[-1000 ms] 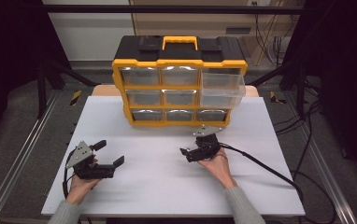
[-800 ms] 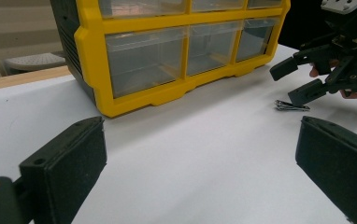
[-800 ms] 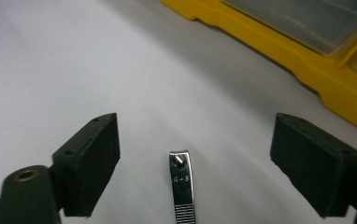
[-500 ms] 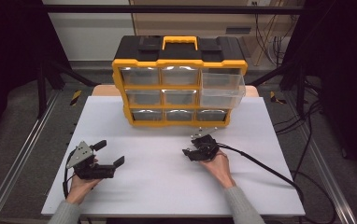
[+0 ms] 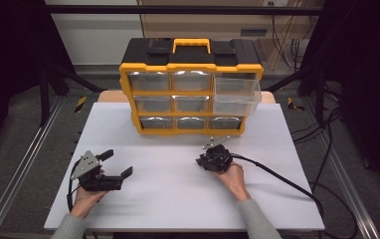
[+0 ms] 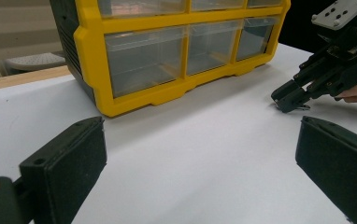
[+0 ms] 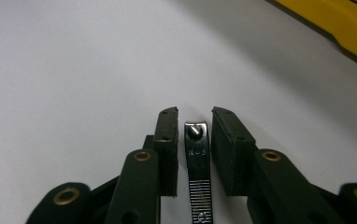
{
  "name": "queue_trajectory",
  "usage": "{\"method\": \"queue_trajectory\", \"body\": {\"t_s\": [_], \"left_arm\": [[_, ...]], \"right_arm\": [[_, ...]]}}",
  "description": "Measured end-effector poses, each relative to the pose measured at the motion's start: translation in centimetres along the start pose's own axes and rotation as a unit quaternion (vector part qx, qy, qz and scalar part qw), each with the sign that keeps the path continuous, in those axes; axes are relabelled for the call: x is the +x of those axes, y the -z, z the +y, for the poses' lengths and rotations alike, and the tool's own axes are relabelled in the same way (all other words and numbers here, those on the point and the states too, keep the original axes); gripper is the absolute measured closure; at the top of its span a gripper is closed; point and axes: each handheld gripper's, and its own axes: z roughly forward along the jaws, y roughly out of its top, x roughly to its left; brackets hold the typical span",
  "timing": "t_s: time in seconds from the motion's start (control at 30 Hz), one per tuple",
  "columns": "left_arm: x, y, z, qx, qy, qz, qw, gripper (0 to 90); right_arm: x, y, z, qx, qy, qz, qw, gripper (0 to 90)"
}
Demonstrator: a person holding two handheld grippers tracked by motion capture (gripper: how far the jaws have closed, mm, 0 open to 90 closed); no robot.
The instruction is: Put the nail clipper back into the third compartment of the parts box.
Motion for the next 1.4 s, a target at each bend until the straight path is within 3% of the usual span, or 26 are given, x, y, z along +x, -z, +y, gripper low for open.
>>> {"method": "queue_trajectory", "body": {"t_s": [0.27,0.93,1.4], "left_arm": [[0.0,0.0,0.0,0.001,0.001,0.0,1.0,1.8],[0.0,0.0,0.0,0.0,0.001,0.0,1.0,1.8],[0.0,0.0,0.0,0.0,0.001,0.0,1.0,1.8]], "right_arm": [[-0.1,0.0,0.0,0.0,-0.004,-0.001,1.0,78.1],[-0.3,0.2,0.2,0.005,-0.03,0.003,0.9995,79.6],[0.0,2.1,0.9,-0.028,-0.022,0.006,0.9993,79.6]]}}
